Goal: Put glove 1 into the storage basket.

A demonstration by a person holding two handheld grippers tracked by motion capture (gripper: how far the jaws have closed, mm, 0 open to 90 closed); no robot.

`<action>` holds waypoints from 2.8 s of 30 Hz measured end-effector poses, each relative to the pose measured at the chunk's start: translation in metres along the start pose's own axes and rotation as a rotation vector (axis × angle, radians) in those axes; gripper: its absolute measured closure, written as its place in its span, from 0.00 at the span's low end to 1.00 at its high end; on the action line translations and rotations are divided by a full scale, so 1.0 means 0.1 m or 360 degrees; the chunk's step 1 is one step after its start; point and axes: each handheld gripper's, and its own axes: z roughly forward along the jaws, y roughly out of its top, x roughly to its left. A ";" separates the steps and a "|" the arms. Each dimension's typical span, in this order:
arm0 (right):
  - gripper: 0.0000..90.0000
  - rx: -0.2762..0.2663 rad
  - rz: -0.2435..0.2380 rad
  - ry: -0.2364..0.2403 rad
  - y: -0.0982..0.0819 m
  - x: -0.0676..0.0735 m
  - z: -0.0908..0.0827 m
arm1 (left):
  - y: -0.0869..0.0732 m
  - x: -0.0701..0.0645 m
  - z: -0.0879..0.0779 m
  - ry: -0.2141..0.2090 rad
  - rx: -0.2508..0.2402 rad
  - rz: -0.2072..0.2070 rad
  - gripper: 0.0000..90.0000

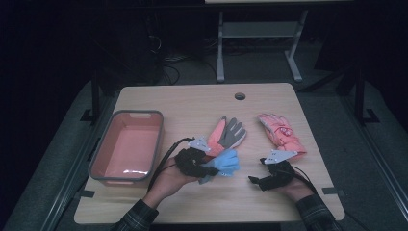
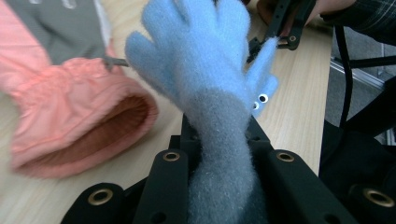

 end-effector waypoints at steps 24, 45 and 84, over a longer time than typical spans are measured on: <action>0.18 -0.0002 -0.0002 -0.0001 0.00 0.00 0.00 | -0.18 0.43 -0.82 0.0261 -0.0199 -0.0230 0.84; 0.18 -0.0004 -0.0004 -0.0006 0.00 0.00 0.00 | -0.68 0.96 -1.47 0.0618 -0.0276 -0.0512 0.84; 0.18 -0.0003 0.0000 -0.0009 0.00 0.00 0.00 | -1.12 1.68 -0.98 0.0701 0.0138 -0.0782 0.58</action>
